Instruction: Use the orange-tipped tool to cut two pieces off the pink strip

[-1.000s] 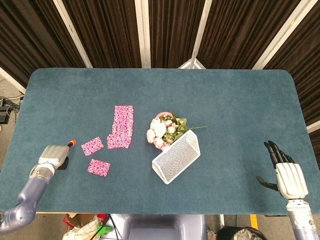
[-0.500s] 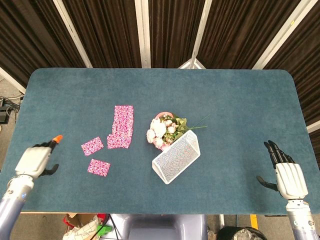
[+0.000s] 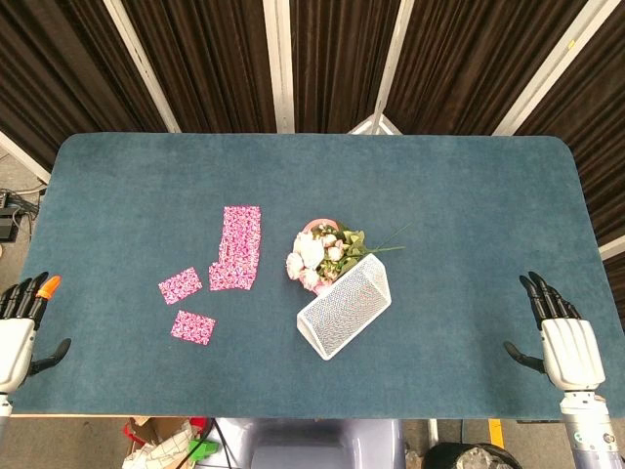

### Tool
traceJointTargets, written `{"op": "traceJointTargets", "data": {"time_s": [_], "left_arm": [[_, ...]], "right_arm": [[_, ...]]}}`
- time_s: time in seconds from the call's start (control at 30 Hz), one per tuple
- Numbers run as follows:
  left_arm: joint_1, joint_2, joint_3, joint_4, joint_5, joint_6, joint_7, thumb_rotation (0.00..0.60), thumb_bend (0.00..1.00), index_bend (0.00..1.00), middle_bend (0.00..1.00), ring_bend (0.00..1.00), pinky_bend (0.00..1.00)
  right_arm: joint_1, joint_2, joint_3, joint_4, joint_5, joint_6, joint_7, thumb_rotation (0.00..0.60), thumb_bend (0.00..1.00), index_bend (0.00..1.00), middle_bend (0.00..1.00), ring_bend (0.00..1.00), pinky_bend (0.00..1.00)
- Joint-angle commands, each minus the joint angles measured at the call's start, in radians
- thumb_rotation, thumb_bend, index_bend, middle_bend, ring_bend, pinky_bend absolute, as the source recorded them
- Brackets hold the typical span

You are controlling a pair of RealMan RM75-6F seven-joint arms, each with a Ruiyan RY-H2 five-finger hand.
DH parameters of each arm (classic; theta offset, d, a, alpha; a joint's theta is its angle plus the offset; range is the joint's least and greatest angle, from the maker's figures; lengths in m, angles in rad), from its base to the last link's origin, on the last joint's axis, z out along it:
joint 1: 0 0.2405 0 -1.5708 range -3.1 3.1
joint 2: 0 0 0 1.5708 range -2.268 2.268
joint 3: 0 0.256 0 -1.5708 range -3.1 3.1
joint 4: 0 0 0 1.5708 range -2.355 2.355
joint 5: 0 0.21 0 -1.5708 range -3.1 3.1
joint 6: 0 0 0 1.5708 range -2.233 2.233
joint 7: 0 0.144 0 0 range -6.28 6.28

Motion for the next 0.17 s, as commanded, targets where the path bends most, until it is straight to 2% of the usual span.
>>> {"op": "traceJointTargets", "data": {"time_s": [0.03,0.17], "left_arm": [[0.015,-0.003,-0.008,0.017,0.026,-0.017,-0.016,0.600,0.38,0.00,0.00,0.00,0.05],[0.024,0.002,-0.021,0.018,0.032,-0.041,-0.010,0.600,0.38,0.00,0.00,0.00,0.05]], "right_arm": [[-0.004,0.003,0.002,-0.003,0.002,0.007,-0.008,0.600,0.19,0.00,0.08,0.15,0.29],[-0.006,0.007,0.000,-0.008,0.002,0.007,-0.021,0.600,0.19,0.00,0.08,0.15,0.29]]}}
